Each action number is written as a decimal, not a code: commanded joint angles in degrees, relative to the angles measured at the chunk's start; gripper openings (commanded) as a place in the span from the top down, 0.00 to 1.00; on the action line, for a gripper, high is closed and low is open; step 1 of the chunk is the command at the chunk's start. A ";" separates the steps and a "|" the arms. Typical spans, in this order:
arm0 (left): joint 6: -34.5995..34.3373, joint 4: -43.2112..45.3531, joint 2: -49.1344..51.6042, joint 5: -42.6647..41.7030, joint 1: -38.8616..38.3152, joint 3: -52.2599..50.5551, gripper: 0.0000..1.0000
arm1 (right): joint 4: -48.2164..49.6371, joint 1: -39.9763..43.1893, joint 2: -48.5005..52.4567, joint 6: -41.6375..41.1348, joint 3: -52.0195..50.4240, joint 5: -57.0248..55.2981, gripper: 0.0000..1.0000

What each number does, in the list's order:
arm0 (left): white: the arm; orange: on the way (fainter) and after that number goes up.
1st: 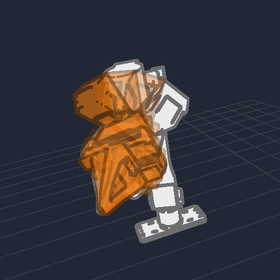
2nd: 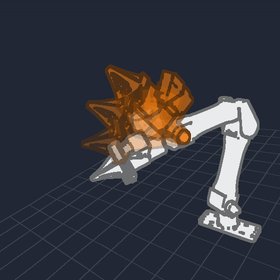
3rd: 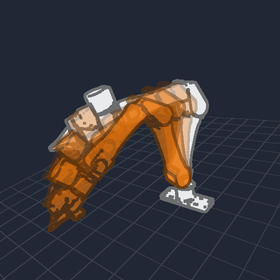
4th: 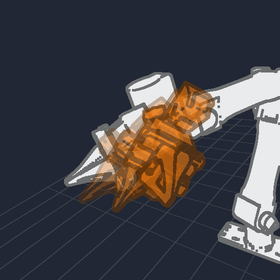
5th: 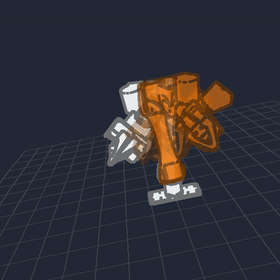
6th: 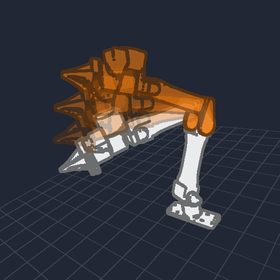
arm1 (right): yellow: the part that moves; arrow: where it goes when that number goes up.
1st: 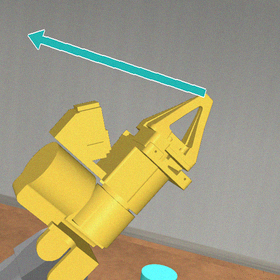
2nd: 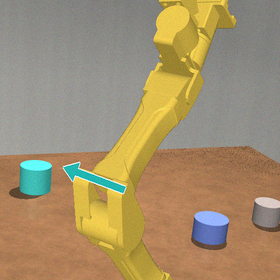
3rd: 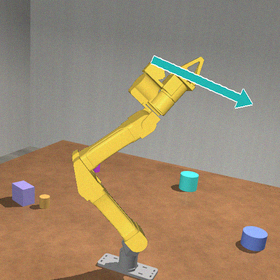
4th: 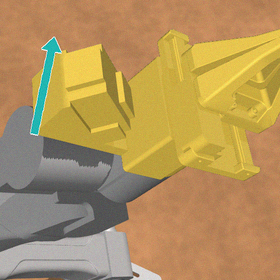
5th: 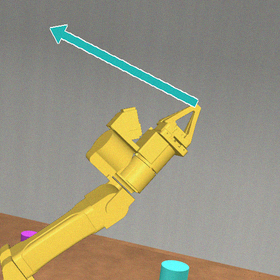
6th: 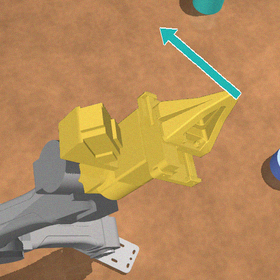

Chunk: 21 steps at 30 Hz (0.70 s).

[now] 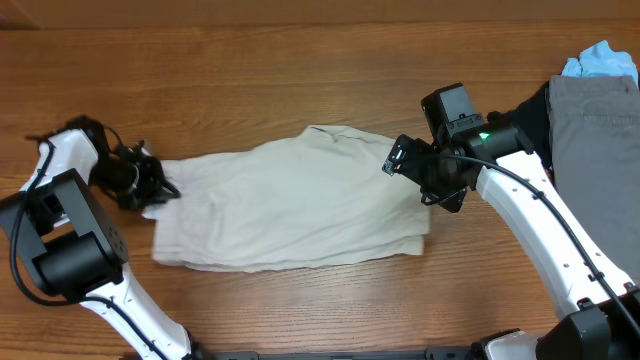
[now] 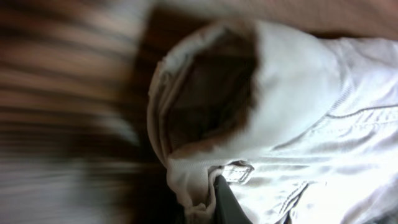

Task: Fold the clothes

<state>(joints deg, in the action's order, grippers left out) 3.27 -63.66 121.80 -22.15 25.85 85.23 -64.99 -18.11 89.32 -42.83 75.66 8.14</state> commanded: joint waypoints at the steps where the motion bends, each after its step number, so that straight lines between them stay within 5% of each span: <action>1: -4.72 -3.23 0.68 13.40 0.90 9.70 0.96 | 0.59 -0.26 -0.26 -0.24 -0.02 0.02 0.00; 6: -9.18 -11.08 0.66 18.99 0.74 22.99 0.96 | 0.66 -0.26 -0.26 -0.26 -0.02 0.02 0.00; 21: -20.24 -25.86 0.63 14.99 -8.57 43.78 0.96 | 3.67 -0.28 -0.26 -0.26 -1.53 0.04 0.00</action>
<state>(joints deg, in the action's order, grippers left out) -13.72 -88.55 122.65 -4.54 20.95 125.43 -62.59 -18.11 89.32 -42.87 75.37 8.14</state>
